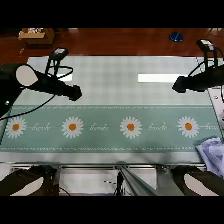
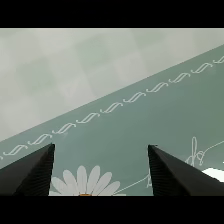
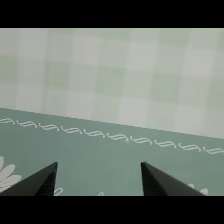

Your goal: Fold the shirts.

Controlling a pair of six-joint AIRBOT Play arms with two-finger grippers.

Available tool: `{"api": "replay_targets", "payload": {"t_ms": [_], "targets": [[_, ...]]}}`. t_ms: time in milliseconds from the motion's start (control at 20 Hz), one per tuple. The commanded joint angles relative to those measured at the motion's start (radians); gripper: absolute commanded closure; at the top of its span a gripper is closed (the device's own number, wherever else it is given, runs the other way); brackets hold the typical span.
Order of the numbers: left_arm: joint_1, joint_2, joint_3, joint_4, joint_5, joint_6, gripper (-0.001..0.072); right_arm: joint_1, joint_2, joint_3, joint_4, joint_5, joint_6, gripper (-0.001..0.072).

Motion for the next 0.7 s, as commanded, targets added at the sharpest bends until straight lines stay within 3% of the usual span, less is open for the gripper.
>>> {"api": "replay_targets", "payload": {"t_ms": [0,650], "targets": [[-0.005,-0.008,0.004,0.032,0.019,-0.022,-0.0013,0.029,-0.017,0.001,-0.01,-0.031,0.006,0.0115],[-0.005,-0.012,0.004,0.032,0.026,-0.022,-0.0013,0.029,-0.017,0.001,-0.01,-0.031,0.006,0.012]]}}
